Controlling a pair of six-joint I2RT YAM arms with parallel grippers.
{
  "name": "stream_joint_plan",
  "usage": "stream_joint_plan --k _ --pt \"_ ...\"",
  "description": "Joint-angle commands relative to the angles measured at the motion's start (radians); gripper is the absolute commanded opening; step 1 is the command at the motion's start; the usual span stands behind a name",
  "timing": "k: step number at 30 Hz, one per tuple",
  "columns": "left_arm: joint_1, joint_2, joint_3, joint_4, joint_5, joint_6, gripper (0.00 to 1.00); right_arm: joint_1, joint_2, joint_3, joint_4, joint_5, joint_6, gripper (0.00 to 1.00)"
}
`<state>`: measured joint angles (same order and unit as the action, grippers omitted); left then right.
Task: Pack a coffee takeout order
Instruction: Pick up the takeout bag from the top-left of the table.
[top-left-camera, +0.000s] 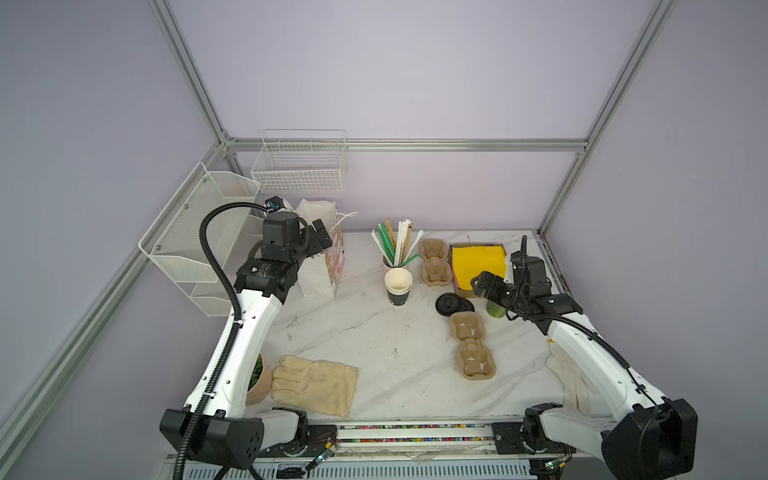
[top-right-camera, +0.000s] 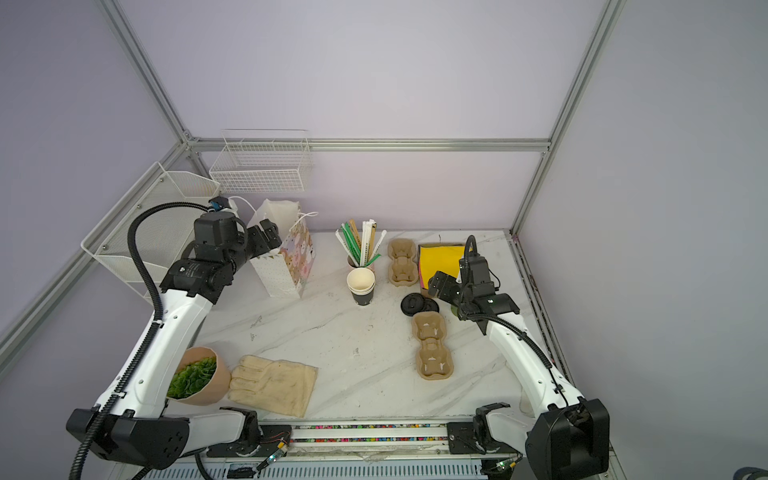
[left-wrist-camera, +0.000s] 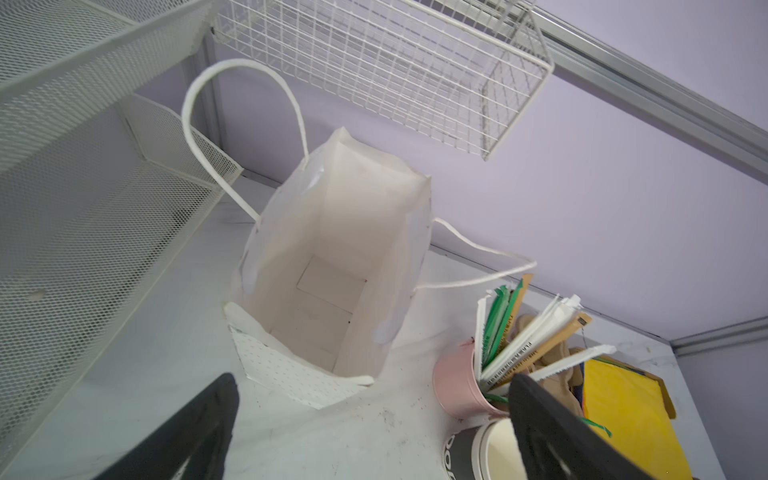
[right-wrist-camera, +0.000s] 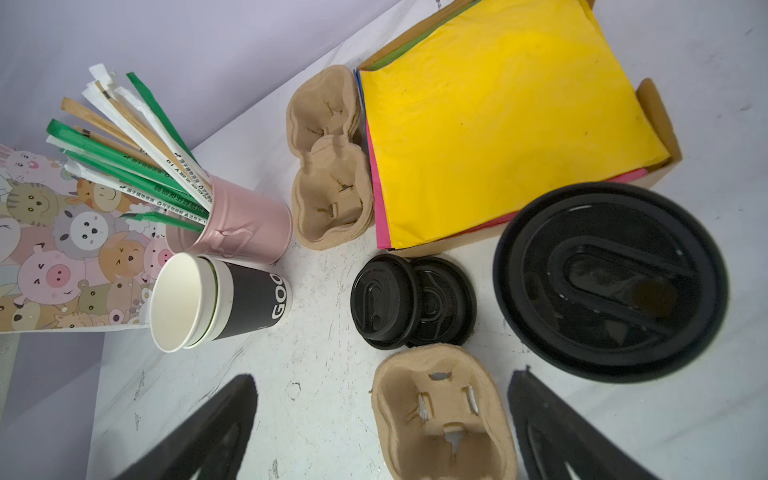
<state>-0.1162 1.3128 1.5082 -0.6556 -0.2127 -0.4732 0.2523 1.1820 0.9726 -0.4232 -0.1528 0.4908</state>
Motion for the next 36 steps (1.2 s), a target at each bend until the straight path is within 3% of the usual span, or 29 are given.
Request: stream_joint_plan --k 1,4,17,36 --pt "0.049 0.035 0.100 -0.025 -0.014 0.069 1.00 0.032 0.001 0.039 0.026 0.014 -0.024 0.97" --pt "0.079 0.061 0.115 -0.021 -0.074 0.107 1.00 0.065 0.016 0.056 0.018 0.035 -0.037 0.97" --pt "0.188 0.284 0.264 -0.086 0.021 0.136 0.97 0.127 0.033 0.075 0.005 0.053 -0.064 0.97" --pt "0.193 0.434 0.394 -0.140 0.096 0.130 0.73 0.145 0.046 0.055 0.030 0.034 -0.057 0.94"
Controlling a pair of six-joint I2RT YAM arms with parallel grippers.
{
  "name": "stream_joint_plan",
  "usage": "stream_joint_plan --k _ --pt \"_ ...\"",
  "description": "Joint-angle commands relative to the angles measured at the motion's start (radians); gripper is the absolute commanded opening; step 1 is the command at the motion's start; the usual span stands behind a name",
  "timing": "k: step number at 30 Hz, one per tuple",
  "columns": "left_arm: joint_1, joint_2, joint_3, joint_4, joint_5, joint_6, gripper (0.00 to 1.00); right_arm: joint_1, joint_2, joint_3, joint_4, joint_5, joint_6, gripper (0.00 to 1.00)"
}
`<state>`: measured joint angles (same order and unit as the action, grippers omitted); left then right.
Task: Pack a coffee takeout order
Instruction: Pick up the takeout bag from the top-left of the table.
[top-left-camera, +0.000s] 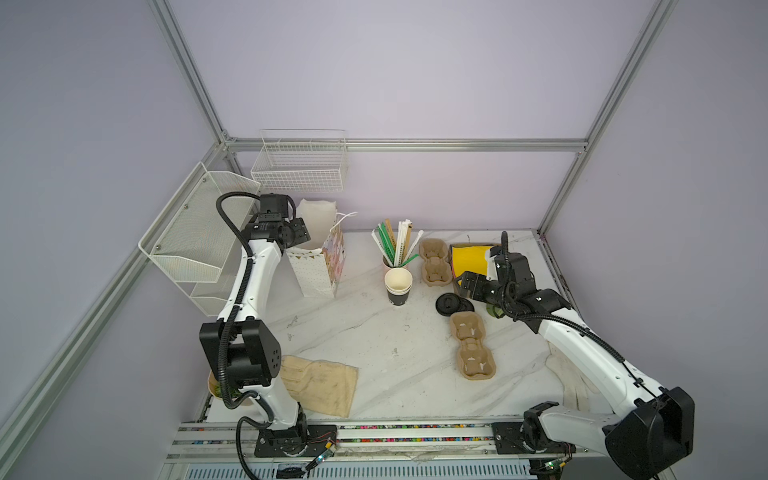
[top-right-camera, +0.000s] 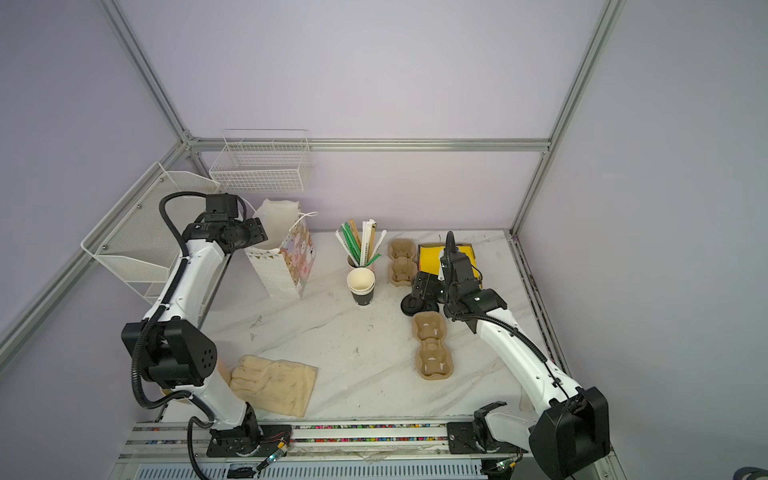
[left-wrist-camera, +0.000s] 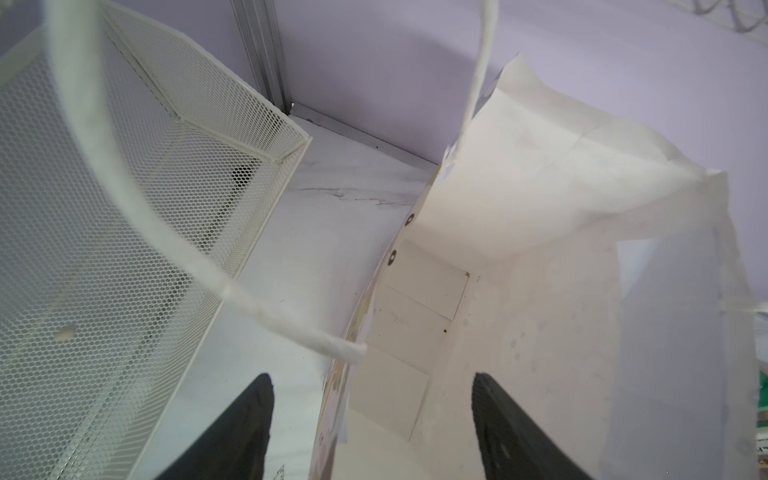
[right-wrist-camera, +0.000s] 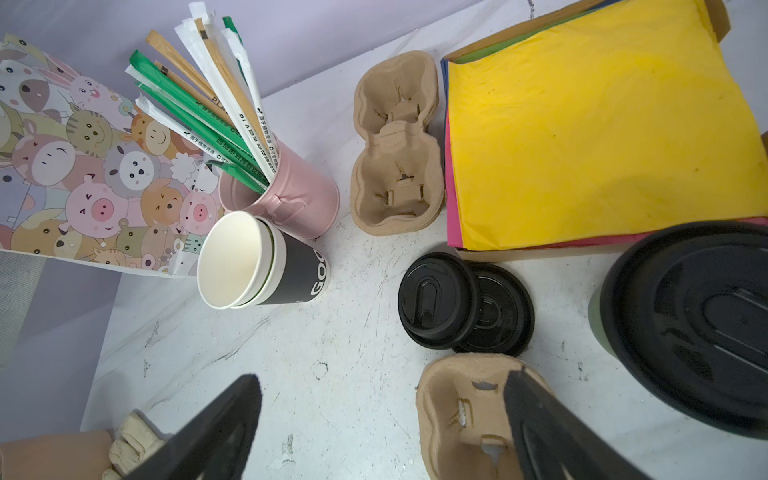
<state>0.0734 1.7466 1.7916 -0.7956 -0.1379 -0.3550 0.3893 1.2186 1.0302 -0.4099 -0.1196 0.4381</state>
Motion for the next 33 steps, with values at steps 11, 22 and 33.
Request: stream_joint_plan --k 11,22,33 --pt "0.003 0.036 0.147 -0.016 0.014 0.011 0.60 0.019 0.020 -0.005 0.023 -0.006 0.001 0.93" --pt "0.003 0.045 0.166 -0.022 0.021 0.008 0.47 0.032 0.026 -0.010 0.031 -0.009 0.008 0.92" --pt "0.005 0.044 0.173 -0.031 0.017 0.010 0.25 0.039 0.028 -0.010 0.028 -0.005 0.010 0.92"
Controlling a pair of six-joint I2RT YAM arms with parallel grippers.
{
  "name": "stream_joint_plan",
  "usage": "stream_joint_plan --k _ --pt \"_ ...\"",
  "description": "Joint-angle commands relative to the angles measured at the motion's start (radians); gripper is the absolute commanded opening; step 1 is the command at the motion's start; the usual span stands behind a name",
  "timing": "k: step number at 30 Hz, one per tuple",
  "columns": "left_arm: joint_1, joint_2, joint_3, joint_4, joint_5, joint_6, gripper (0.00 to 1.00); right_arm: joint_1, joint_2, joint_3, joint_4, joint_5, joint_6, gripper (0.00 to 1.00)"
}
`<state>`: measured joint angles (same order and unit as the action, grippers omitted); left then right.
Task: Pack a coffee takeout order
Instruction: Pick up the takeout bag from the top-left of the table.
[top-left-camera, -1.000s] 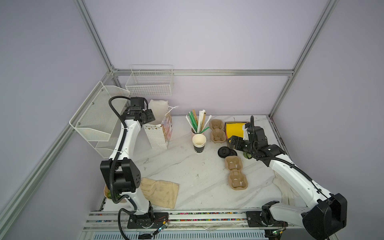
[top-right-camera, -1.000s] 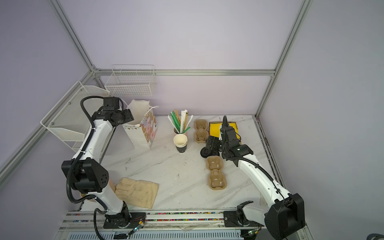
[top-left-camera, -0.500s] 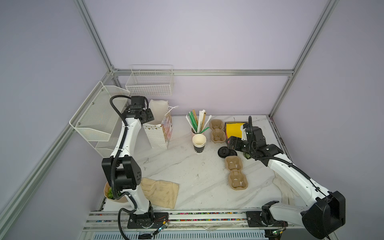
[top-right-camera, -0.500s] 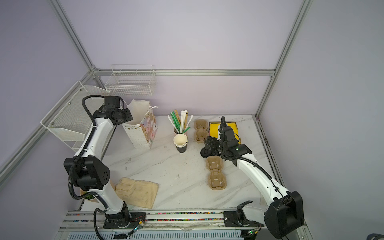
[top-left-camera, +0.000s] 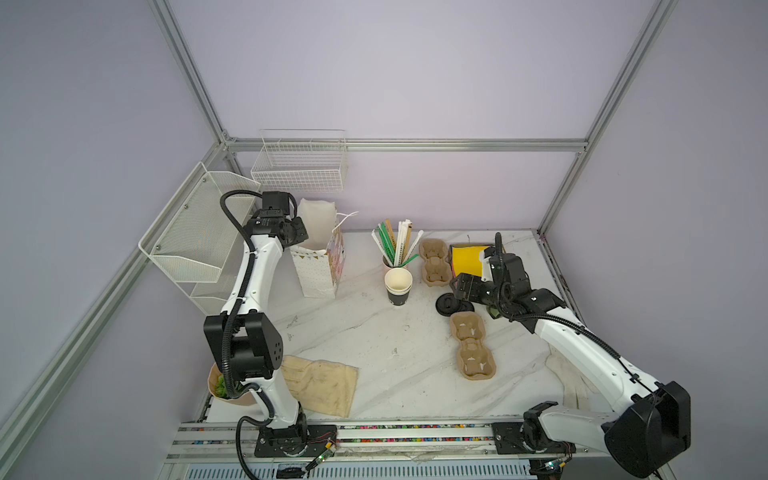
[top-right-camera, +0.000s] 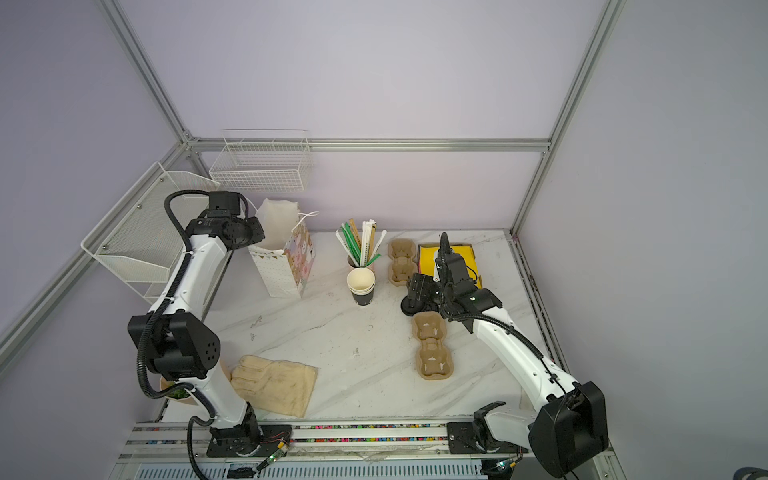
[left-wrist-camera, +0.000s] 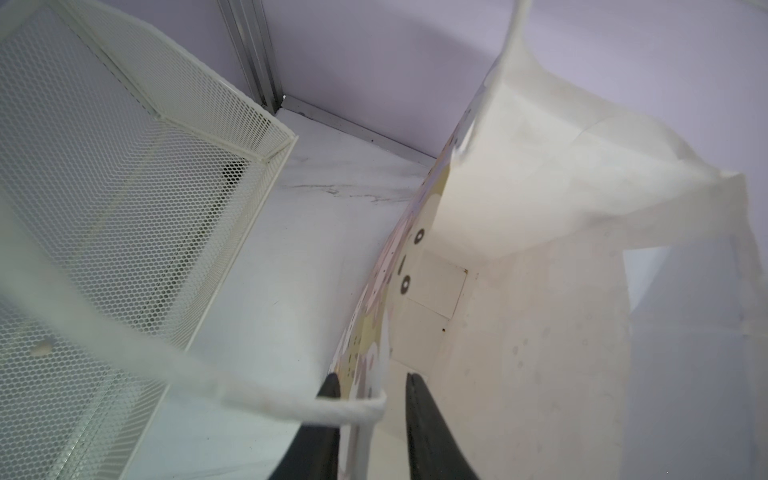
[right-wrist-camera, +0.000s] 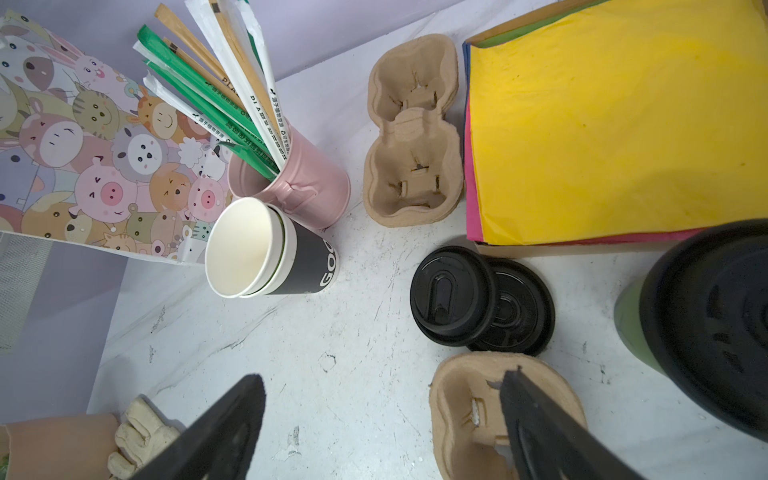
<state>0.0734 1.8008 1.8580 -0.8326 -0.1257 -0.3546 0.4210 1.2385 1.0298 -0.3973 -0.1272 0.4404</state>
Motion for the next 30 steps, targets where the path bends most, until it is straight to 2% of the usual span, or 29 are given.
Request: stream_joint_plan --k 1,10,14,19,25,30 --pt "0.005 -0.013 0.107 0.004 0.006 0.009 0.24 0.007 0.007 -0.010 0.015 0.002 0.008 0.92" --pt "0.005 -0.059 0.088 -0.005 0.036 0.003 0.05 0.019 0.018 -0.001 0.011 -0.011 0.001 0.91" --pt "0.005 -0.081 0.074 -0.008 0.047 0.003 0.00 0.022 0.019 0.002 0.008 -0.014 -0.002 0.91" --pt "0.005 -0.140 0.050 -0.025 0.098 -0.016 0.00 0.030 0.019 0.013 -0.002 -0.014 -0.006 0.91" --pt "-0.005 -0.271 -0.026 -0.030 0.133 -0.038 0.00 0.036 0.020 0.015 -0.003 -0.016 -0.007 0.91" --pt "-0.041 -0.348 -0.068 -0.076 0.154 -0.027 0.00 0.044 0.023 0.024 -0.007 -0.017 -0.008 0.91"
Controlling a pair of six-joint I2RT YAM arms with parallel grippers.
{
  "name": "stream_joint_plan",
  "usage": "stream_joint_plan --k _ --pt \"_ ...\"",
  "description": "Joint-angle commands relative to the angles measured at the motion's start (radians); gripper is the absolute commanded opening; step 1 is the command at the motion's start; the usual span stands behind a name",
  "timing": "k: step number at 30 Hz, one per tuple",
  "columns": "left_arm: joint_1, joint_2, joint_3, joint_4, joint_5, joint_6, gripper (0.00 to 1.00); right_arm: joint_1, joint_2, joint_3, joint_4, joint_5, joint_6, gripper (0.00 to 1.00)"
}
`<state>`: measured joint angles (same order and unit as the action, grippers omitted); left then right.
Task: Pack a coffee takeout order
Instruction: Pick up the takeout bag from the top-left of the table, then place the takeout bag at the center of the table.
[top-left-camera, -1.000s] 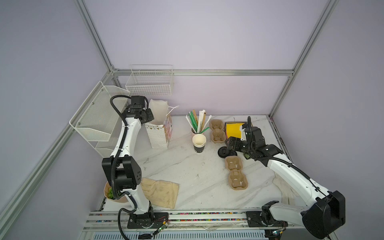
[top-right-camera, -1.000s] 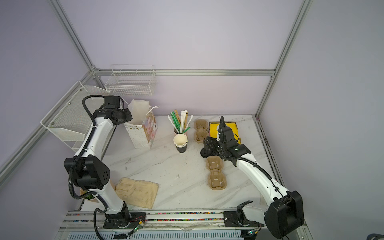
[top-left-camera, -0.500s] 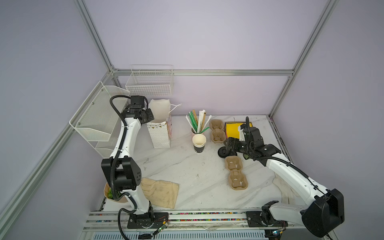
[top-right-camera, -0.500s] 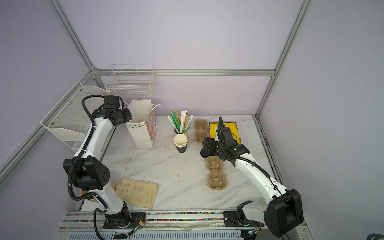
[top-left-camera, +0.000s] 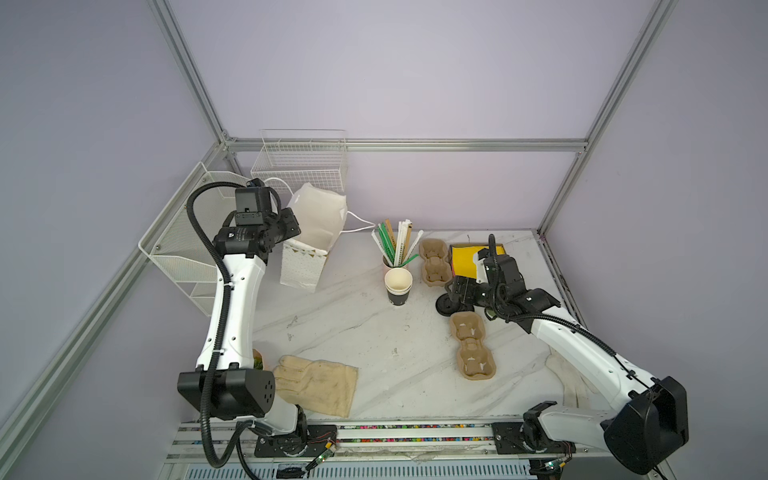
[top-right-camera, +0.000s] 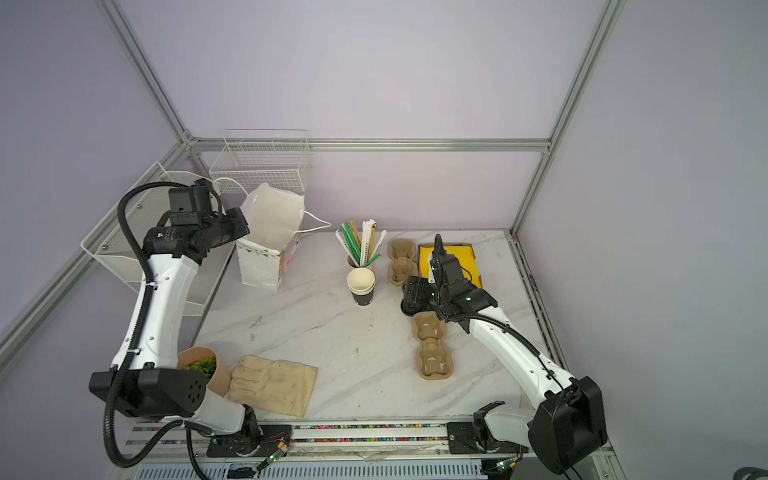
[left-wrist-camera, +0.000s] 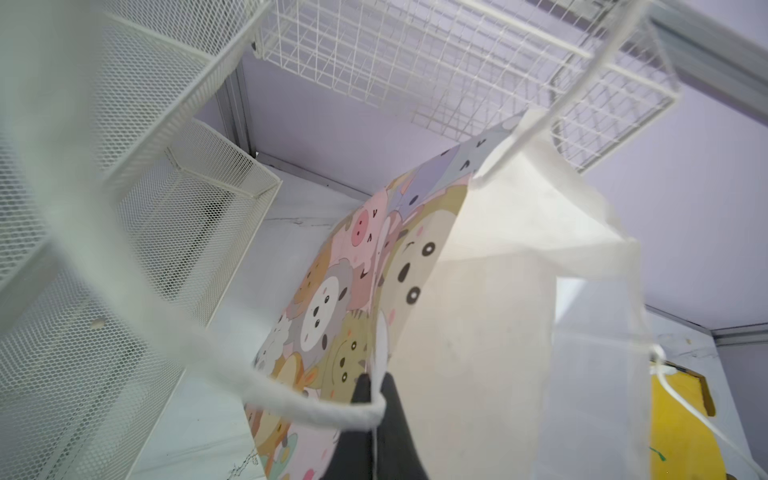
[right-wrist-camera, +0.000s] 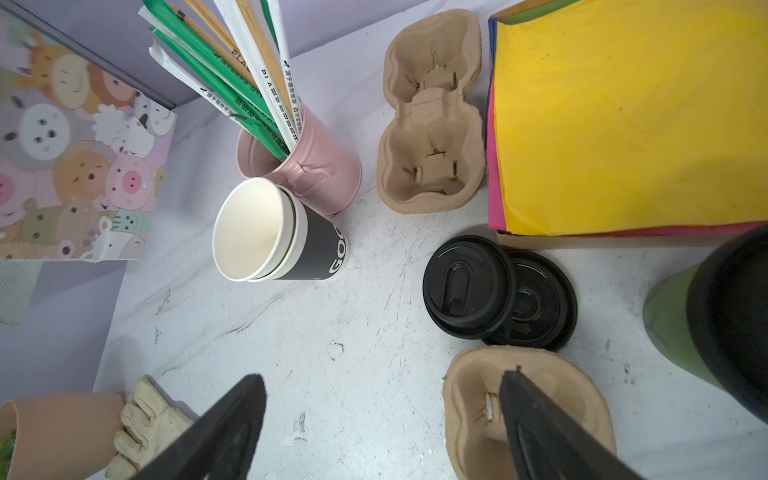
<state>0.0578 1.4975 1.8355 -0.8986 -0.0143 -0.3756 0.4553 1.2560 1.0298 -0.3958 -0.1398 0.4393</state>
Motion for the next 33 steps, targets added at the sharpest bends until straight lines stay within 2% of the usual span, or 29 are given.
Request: stream_joint_plan --k 1,9,16,23,28,33 --pt "-0.038 -0.061 -0.052 -0.025 0.043 -0.001 0.00 0.011 0.006 0.026 -0.008 -0.003 -0.007 0.91" --pt "-0.121 -0.213 -0.073 -0.124 0.029 0.014 0.00 0.015 0.006 0.027 -0.012 -0.002 -0.017 0.91" --pt "-0.172 -0.319 -0.002 -0.214 0.086 -0.036 0.00 0.018 -0.006 0.028 -0.005 0.002 -0.014 0.91" --pt "-0.238 -0.439 -0.081 -0.263 0.213 -0.130 0.00 0.017 -0.032 0.020 -0.003 0.039 -0.008 0.91" --pt "-0.329 -0.499 -0.147 -0.266 0.291 -0.209 0.00 0.018 -0.028 0.027 -0.001 0.043 -0.007 0.91" --pt "-0.431 -0.539 -0.199 -0.266 0.299 -0.277 0.00 0.018 -0.032 0.035 -0.003 0.064 -0.006 0.91"
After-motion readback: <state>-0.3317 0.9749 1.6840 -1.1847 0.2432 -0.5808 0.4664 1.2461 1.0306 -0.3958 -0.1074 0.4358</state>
